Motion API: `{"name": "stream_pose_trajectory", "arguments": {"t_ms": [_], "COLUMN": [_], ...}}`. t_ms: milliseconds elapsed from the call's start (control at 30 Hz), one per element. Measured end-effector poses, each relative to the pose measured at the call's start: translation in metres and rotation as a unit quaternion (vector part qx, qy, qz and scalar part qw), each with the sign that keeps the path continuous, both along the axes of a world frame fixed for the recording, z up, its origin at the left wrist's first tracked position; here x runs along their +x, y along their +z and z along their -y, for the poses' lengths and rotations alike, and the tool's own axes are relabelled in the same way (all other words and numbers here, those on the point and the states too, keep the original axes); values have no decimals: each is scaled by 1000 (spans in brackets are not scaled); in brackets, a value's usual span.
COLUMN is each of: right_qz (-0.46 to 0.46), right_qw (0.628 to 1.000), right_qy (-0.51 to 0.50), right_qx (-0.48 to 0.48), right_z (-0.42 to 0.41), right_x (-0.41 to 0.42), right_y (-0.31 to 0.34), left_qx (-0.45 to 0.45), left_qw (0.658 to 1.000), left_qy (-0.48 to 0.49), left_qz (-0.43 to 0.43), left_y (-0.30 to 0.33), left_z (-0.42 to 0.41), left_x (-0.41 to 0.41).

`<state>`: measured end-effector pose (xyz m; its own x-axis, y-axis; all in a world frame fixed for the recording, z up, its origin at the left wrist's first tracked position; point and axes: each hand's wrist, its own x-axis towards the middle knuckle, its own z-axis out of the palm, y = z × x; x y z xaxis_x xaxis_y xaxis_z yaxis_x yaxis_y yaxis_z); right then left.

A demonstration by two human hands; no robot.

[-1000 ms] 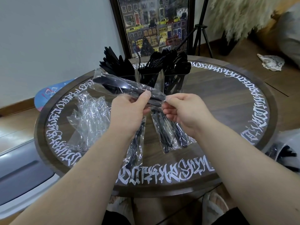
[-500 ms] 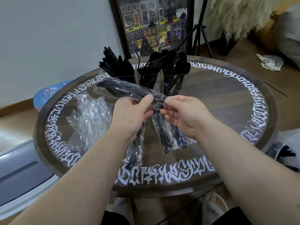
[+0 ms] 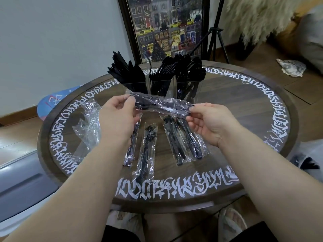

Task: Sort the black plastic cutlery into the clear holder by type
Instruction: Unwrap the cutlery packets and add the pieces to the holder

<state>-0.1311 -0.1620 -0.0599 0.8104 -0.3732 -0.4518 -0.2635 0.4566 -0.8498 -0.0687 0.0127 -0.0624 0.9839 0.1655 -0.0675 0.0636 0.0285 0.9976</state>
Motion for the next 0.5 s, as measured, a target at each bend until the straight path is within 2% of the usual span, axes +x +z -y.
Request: {"name": "stream_pose_trajectory", "arguments": {"t_ms": [133,233,500], "right_qz": [-7,-7,15], "right_qw": [1000,1000,996], "right_qy": [7,21,37], "right_qx": [9,3,-78], "right_z": [7,12,16], "right_x": [-1,-2,-4], "right_y": [0,0,0], "left_qx": [102,213,344], "left_qw": [994,975,930], "left_qy": [-16,-43,-41], "left_qz": [26,53,122], "left_y": [-2,-5,-2], "left_z": [-6,-11,-13], "left_x": [2,2,-1]}}
